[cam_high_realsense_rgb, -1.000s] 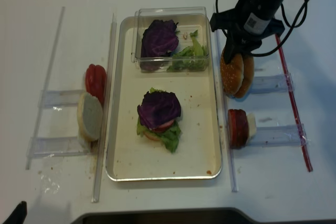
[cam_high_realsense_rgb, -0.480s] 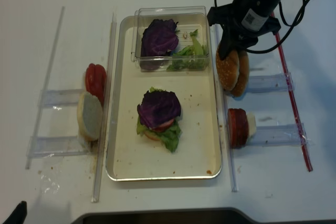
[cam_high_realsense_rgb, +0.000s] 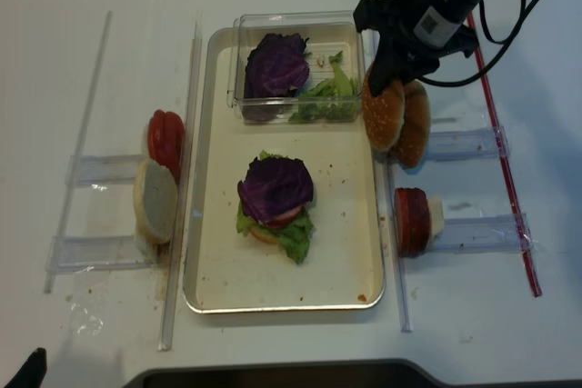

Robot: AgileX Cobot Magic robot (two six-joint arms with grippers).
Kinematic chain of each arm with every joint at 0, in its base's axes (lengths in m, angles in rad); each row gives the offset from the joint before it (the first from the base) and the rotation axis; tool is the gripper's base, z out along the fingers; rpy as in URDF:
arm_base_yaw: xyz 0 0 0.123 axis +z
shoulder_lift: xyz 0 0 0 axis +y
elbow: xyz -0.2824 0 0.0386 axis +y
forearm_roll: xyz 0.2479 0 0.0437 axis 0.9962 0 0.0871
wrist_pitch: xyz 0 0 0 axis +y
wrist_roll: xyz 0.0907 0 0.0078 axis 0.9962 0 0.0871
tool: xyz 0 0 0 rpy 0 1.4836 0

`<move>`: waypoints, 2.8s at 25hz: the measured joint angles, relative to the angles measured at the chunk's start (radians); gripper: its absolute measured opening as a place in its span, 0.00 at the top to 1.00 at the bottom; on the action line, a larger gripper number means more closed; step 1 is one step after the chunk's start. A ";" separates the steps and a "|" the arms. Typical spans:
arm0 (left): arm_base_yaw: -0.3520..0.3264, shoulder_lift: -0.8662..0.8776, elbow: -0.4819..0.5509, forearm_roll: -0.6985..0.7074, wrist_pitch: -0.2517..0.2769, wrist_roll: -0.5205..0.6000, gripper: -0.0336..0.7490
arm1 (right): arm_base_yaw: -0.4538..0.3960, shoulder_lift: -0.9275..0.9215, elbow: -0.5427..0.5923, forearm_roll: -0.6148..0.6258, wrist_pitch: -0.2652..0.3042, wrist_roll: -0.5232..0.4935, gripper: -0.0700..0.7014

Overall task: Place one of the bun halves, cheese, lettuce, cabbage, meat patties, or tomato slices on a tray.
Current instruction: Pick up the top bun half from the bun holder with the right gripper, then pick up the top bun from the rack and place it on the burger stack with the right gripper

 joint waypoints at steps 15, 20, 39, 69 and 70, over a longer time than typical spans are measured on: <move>0.000 0.000 0.000 0.000 0.000 0.000 0.40 | 0.000 -0.102 0.000 0.112 0.000 -0.085 0.71; 0.000 0.000 0.000 0.000 0.000 0.000 0.40 | 0.000 -0.192 0.077 0.135 0.000 -0.116 0.71; 0.000 0.000 0.000 0.000 0.000 0.000 0.40 | 0.000 -0.523 0.654 0.567 -0.093 -0.437 0.71; 0.000 0.000 0.000 0.000 0.000 0.000 0.40 | 0.000 -0.225 0.748 1.099 -0.063 -0.808 0.71; 0.000 0.000 0.000 0.000 0.000 0.000 0.40 | 0.000 -0.224 0.748 1.109 -0.063 -0.812 0.71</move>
